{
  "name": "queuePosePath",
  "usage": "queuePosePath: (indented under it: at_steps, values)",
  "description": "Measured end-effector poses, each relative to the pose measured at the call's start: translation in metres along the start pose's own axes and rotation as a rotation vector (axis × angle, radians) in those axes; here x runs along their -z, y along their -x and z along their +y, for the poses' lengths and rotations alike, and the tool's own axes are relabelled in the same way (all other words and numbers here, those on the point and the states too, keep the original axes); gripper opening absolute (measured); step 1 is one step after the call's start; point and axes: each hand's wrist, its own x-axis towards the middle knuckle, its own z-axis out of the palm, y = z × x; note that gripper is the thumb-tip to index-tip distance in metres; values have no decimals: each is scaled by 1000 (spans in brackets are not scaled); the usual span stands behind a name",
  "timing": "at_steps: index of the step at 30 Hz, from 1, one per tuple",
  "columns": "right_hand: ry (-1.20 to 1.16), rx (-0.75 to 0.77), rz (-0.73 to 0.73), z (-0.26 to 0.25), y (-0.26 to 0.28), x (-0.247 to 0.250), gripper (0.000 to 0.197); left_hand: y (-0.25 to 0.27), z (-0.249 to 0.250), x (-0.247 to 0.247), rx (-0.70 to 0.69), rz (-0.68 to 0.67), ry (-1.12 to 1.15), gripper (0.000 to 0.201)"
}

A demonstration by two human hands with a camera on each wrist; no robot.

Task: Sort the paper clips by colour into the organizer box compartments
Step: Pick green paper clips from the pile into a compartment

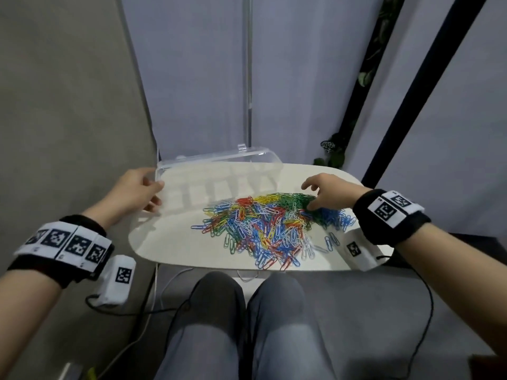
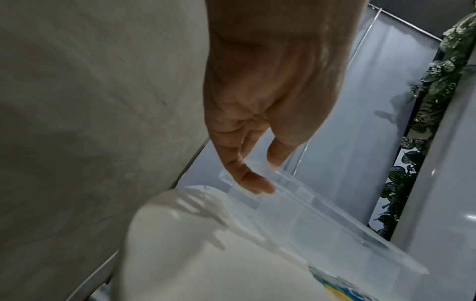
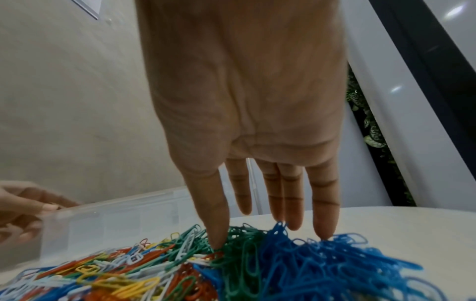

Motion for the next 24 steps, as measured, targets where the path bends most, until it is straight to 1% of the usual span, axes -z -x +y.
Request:
queuePosePath:
  at_steps: [2,4,8,10,11,12,13,14,15,16,17,18,22,24]
  values:
    - [14,-1,-36,0,-1,-1,62,-10,0,-4,-1,-20,35,30]
    - [27,25,-70,-2,-1,0,63,-17,4,-9,4,-36,58,36]
    - [15,141,-118,-12,3,-2,61,-26,11,-16,4,-65,42,41]
    - [12,209,-140,-15,6,-4,62,-26,13,-16,16,-79,42,41]
    - [2,237,-149,-16,7,-5,62,-25,14,-15,6,-64,4,40]
    - [-19,261,-153,-15,7,-5,62,-24,16,-14,-36,-13,-99,38]
    - [-42,277,-151,-12,6,-5,62,-23,18,-13,-117,73,-239,36]
    - [-61,288,-141,-9,5,-3,61,-21,20,-13,-230,166,-364,34]
    - [-73,292,-126,-6,4,0,60,-17,24,-14,-358,226,-436,34]
    - [-78,290,-112,-1,2,2,60,-12,32,-16,-471,230,-466,37]
    - [-75,279,-100,3,0,5,60,-6,42,-20,-554,182,-476,42]
    - [-69,261,-92,8,-1,8,60,0,53,-25,-619,97,-485,48]
    - [-30,136,-91,32,2,16,59,30,87,-63,-836,-338,-552,67]
    - [-19,63,-106,46,9,18,56,46,95,-88,-963,-505,-635,72]
